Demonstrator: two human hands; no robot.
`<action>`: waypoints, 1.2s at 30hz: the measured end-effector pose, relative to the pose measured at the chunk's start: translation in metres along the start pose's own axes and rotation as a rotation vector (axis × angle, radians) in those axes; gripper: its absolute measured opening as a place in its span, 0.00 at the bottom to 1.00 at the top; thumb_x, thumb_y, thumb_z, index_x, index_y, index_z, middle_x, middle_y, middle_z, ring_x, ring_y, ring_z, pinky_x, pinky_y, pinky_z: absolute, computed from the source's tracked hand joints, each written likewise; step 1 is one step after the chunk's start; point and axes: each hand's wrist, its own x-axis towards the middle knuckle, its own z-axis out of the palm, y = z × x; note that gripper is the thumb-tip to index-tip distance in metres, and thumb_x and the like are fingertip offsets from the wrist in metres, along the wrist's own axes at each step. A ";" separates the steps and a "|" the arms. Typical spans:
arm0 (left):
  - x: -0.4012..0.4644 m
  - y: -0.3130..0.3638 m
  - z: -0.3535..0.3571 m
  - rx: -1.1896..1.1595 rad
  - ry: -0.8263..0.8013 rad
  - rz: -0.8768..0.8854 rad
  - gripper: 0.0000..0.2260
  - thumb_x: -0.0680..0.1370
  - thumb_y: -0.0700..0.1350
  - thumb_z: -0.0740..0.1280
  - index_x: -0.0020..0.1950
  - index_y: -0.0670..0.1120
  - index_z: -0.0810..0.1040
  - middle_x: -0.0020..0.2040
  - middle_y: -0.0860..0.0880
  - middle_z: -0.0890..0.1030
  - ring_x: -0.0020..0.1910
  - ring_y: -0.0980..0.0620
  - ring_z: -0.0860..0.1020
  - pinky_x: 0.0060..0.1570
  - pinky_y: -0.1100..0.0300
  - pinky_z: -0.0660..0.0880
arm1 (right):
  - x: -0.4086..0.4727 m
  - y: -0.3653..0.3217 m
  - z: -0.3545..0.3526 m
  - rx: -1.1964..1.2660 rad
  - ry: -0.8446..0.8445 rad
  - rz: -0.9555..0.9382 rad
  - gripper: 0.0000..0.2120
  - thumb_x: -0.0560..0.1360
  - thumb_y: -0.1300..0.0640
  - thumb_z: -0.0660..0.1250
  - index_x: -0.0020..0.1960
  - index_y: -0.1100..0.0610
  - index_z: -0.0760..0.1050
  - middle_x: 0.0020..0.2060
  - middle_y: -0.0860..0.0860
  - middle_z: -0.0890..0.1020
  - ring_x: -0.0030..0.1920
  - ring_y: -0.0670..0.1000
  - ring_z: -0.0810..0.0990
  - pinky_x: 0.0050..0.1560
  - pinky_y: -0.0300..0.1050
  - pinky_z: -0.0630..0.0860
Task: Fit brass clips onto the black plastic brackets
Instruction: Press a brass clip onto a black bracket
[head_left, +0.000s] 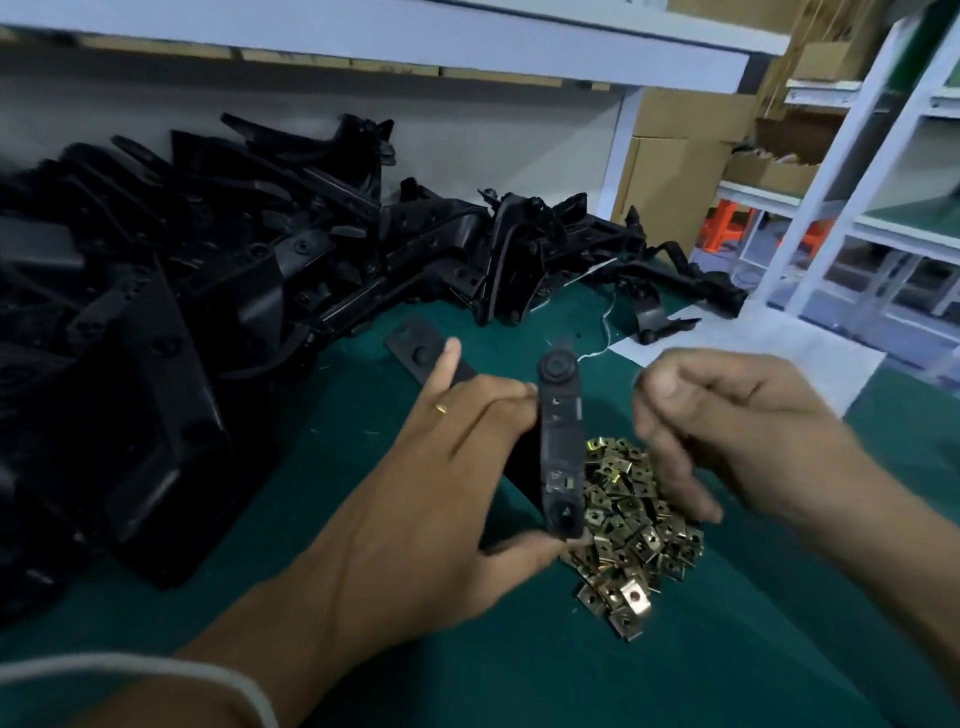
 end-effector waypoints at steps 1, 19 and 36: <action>0.002 0.001 0.001 0.019 -0.004 0.005 0.32 0.73 0.60 0.77 0.69 0.45 0.72 0.64 0.54 0.74 0.68 0.57 0.73 0.82 0.43 0.51 | 0.001 0.007 0.009 -0.004 -0.044 0.034 0.13 0.82 0.54 0.65 0.42 0.60 0.79 0.25 0.57 0.74 0.20 0.52 0.72 0.23 0.39 0.70; 0.000 -0.006 -0.004 0.153 -0.077 0.037 0.31 0.74 0.64 0.74 0.68 0.44 0.75 0.64 0.52 0.76 0.68 0.52 0.74 0.81 0.42 0.54 | 0.001 0.013 0.023 0.069 -0.154 0.086 0.14 0.81 0.52 0.63 0.43 0.61 0.79 0.28 0.56 0.75 0.25 0.53 0.74 0.29 0.43 0.72; -0.002 0.001 -0.008 0.151 -0.164 0.044 0.31 0.77 0.65 0.69 0.70 0.44 0.73 0.65 0.52 0.74 0.70 0.52 0.73 0.81 0.44 0.54 | -0.003 0.017 0.035 0.073 -0.131 0.019 0.14 0.82 0.54 0.63 0.42 0.60 0.77 0.28 0.55 0.72 0.24 0.53 0.74 0.28 0.43 0.71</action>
